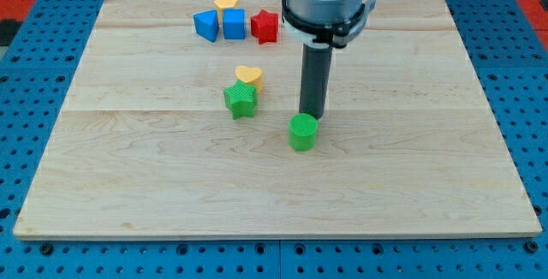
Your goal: Slide the green circle to the green star
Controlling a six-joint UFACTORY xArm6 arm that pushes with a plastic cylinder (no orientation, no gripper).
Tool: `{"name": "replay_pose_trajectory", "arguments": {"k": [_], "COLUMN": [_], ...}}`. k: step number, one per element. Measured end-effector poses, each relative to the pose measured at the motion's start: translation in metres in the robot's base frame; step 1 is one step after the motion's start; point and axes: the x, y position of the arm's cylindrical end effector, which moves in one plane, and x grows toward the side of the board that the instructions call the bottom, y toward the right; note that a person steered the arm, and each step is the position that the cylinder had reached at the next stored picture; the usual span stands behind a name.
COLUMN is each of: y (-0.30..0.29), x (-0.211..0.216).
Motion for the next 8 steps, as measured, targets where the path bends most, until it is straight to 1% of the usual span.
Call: {"name": "replay_pose_trajectory", "arguments": {"k": [1, 3, 4, 6, 7, 8], "y": [0.004, 0.089, 0.075, 0.046, 0.008, -0.018], "x": [-0.004, 0.033, 0.069, 0.052, 0.041, 0.030]}}
